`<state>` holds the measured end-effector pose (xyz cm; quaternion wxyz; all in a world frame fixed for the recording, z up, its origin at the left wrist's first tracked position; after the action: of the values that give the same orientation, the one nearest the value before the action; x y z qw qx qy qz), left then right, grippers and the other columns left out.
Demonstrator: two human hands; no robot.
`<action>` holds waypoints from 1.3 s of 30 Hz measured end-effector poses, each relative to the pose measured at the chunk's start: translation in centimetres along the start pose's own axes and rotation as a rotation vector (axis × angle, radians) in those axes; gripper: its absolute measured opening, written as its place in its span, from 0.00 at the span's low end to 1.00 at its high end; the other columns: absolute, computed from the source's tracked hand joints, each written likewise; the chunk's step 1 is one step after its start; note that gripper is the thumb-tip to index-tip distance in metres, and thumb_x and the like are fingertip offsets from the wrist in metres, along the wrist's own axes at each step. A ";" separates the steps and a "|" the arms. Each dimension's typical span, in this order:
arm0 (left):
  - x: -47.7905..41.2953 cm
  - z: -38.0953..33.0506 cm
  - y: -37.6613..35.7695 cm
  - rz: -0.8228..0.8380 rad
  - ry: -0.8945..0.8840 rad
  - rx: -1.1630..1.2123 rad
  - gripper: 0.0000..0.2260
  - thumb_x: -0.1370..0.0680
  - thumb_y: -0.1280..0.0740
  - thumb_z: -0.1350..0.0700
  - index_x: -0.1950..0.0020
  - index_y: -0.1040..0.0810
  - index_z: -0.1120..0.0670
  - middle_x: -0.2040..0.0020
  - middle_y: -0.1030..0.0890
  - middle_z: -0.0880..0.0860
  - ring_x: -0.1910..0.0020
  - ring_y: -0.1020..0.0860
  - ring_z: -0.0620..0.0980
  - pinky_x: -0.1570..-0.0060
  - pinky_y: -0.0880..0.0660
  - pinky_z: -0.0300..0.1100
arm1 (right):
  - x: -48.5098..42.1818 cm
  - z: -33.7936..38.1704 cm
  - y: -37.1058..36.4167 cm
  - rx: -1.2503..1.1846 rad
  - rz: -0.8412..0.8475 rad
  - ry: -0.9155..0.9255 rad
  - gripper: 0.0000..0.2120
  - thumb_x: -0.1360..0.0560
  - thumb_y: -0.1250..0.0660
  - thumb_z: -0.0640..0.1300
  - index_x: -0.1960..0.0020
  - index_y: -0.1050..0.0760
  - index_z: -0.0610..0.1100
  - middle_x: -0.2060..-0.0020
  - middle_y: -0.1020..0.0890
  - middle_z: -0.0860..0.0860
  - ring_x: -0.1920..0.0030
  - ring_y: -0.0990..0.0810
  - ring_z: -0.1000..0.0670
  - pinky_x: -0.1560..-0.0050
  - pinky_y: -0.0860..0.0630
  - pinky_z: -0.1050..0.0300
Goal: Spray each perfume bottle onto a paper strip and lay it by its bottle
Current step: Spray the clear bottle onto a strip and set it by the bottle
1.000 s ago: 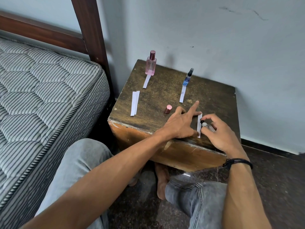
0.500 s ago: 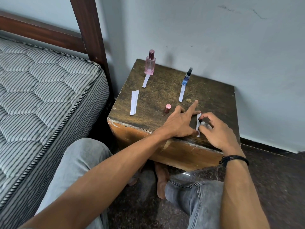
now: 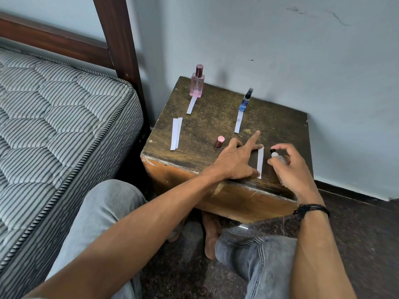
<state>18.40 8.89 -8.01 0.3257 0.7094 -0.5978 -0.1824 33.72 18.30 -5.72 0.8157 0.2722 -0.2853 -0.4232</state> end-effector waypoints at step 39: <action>-0.6 0.8 -0.4 0.008 0.015 0.050 0.54 0.32 0.22 0.50 0.18 0.57 0.44 0.27 0.31 0.36 0.41 0.41 0.45 0.35 0.34 0.45 | 0.0 0.5 -0.6 0.201 0.067 0.114 0.12 0.23 0.35 0.54 0.44 0.30 0.69 0.59 0.18 0.53 0.61 0.20 0.47 0.58 0.23 0.46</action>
<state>18.08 9.34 -8.94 0.3133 0.7164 -0.6023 -0.1608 33.02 17.87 -5.74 0.8130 0.3667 -0.2884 -0.3485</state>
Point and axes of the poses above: each hand's wrist, its own x-axis away from the middle knuckle, its own y-axis out of the back of the hand, z = x × y, the point moved 2 cm from there along -x, towards the middle knuckle
